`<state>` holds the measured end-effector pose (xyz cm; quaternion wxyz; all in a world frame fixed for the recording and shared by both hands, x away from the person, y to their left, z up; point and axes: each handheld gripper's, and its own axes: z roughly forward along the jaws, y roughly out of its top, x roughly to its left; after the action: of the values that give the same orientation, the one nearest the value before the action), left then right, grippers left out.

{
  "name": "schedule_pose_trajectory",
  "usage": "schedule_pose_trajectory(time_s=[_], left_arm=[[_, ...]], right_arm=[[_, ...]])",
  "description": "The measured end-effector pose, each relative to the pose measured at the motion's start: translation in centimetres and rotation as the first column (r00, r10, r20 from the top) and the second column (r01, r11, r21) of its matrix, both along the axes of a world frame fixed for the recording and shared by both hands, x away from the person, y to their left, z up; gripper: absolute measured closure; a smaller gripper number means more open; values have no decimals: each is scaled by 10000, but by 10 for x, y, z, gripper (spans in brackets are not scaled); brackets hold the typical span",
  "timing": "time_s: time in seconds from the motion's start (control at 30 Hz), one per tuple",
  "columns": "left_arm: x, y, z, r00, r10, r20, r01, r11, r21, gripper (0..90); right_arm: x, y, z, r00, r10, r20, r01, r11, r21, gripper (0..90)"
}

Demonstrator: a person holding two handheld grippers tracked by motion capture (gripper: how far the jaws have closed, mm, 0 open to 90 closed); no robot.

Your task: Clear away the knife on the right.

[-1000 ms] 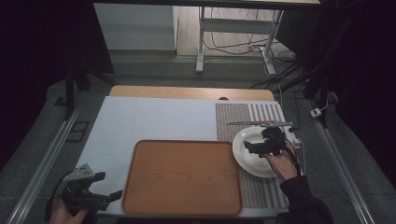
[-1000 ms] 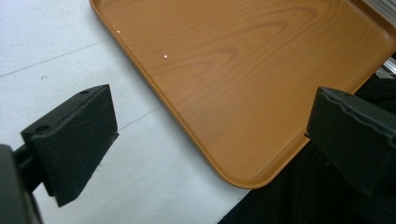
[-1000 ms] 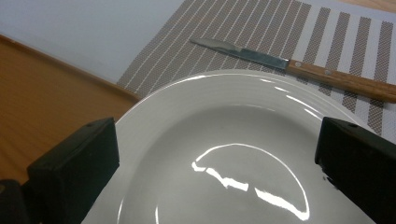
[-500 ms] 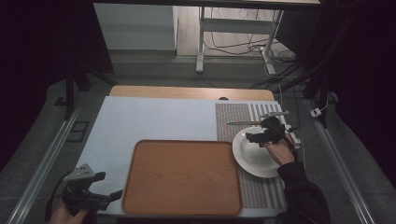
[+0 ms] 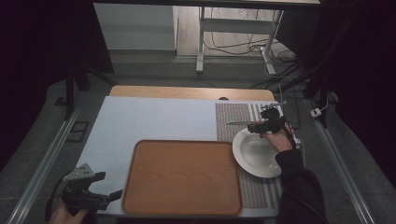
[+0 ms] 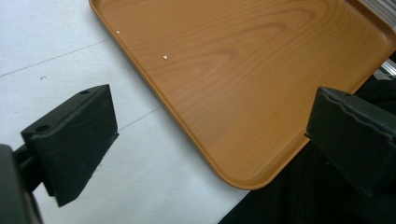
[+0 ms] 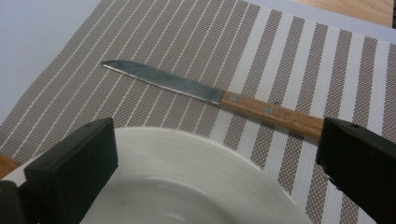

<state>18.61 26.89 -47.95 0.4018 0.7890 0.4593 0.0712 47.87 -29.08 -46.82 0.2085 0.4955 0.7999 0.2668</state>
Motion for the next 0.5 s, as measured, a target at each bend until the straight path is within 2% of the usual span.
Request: schedule_pose_trajectory(time_s=[0.23,0.4,0.43,0.5], left_arm=[[0,0,0,10000,10,5,-10,10000,-34,19],[0,0,0,10000,15,9,-15,10000,-39,19],[0,0,0,10000,14,10,-14,10000,-34,19],[0,0,0,10000,16,12,-16,10000,-29,19]], right_arm=[[23,2,-9,9996,-204,-194,200,9996,-211,0],[32,1,-11,9993,-267,-257,256,9988,-414,0],[35,0,-10,9993,-310,-229,301,9988,-383,9],[39,-2,-8,9992,-360,-168,355,9988,-339,83]])
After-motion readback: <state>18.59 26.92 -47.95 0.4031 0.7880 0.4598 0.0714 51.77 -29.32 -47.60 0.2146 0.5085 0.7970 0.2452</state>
